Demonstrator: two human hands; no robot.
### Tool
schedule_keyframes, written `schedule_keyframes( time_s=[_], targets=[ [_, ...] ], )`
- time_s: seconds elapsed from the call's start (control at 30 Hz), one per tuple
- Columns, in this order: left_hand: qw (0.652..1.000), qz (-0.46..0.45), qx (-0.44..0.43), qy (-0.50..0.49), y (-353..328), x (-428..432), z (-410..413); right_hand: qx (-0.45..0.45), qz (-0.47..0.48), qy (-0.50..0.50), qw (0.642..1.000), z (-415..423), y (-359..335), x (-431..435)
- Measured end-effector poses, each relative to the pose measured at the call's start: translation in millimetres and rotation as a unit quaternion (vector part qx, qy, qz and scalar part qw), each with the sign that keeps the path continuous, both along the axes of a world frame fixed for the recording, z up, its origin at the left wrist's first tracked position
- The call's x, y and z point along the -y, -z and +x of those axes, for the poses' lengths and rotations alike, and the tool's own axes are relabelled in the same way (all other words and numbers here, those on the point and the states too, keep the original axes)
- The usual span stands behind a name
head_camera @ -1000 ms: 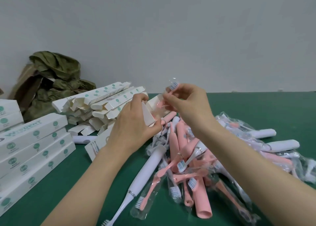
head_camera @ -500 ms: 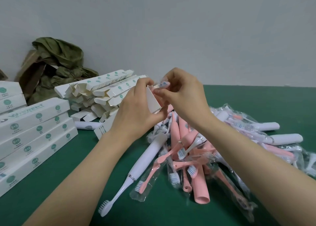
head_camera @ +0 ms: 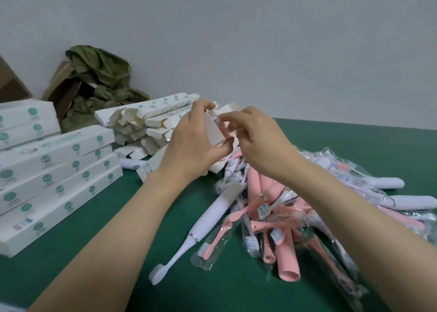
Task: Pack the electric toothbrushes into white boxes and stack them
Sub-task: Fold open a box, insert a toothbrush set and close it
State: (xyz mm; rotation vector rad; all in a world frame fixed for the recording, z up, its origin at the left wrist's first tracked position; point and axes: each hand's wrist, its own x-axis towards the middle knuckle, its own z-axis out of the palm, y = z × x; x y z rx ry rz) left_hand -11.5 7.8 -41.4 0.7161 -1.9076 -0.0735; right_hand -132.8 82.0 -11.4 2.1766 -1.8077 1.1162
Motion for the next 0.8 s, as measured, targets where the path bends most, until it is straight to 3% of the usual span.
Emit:
schedule_keyframes(
  time_s=[0.13,0.3,0.43,0.57,0.63,0.7,0.8],
  targets=[
    [1.0,0.01,0.01,0.009,3,2,4,-0.198,0.047,0.026,0.979,-12,4,-8],
    [0.998,0.016,0.063,0.021,13,4,3,-0.267,0.04,0.018,0.963,-6,8,-5],
    [0.993,0.034,0.114,0.011,20,8,4,-0.185,0.118,-0.007,0.976,-8,19,2],
    [0.998,0.014,0.063,-0.006,11,9,8,-0.027,-0.018,-0.008,0.999,-5,18,-16],
    [0.999,0.012,0.037,-0.011,7,11,12,-0.004,0.002,-0.115,0.993,4,13,-34],
    [0.999,0.005,0.029,-0.016,7,12,15,-0.08,0.097,-0.239,0.963,18,14,-51],
    [0.999,0.004,0.039,-0.012,9,10,13,-0.285,0.215,-0.27,0.894,37,33,-53]
  ],
)
